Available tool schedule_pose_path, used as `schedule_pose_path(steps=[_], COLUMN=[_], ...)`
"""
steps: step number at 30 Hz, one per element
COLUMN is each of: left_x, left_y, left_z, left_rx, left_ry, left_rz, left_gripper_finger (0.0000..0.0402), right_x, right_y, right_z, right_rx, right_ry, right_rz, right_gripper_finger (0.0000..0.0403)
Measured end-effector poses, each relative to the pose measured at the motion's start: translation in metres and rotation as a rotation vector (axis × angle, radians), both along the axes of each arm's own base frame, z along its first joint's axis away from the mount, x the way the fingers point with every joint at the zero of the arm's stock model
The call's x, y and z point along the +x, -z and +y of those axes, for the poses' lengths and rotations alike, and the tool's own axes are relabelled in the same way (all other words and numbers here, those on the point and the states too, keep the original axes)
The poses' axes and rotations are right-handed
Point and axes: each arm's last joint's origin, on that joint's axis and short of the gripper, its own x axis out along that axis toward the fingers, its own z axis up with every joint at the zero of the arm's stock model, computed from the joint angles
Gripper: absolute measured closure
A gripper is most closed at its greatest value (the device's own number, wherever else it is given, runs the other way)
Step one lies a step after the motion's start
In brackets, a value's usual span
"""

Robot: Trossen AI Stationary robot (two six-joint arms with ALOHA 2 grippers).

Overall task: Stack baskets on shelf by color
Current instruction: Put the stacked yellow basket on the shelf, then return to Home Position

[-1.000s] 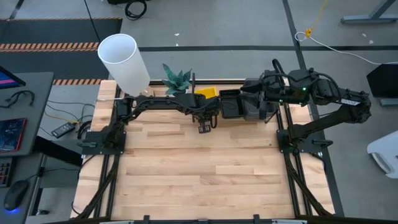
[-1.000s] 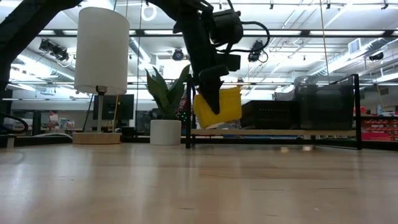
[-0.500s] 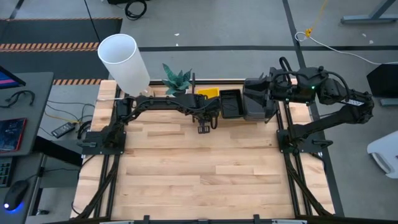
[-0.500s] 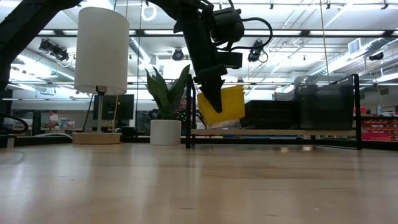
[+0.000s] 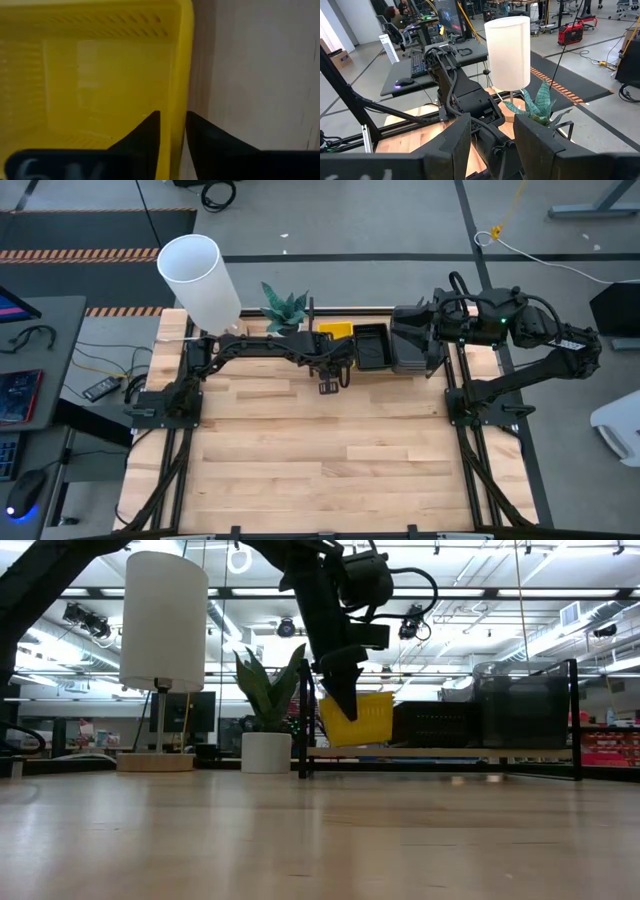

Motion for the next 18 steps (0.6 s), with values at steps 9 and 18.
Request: schedule_pose_path(steps=[9, 18], left_x=[0.000, -0.001], left_y=[-0.001, -0.025], left_z=[0.002, -0.002], left_rx=[0.011, -0.005], left_ry=[-0.040, -0.098], left_rz=[-0.014, -0.105], left_gripper_finger=[0.0246, 0.0202], right_x=[0.000, -0.003], right_y=[0.000, -0.001], right_z=[0.000, 0.000], right_rx=[0.000, -0.007], right_ry=[0.000, -0.002], right_rz=[0.001, -0.003], right_gripper_finger=[0.0249, 0.0249])
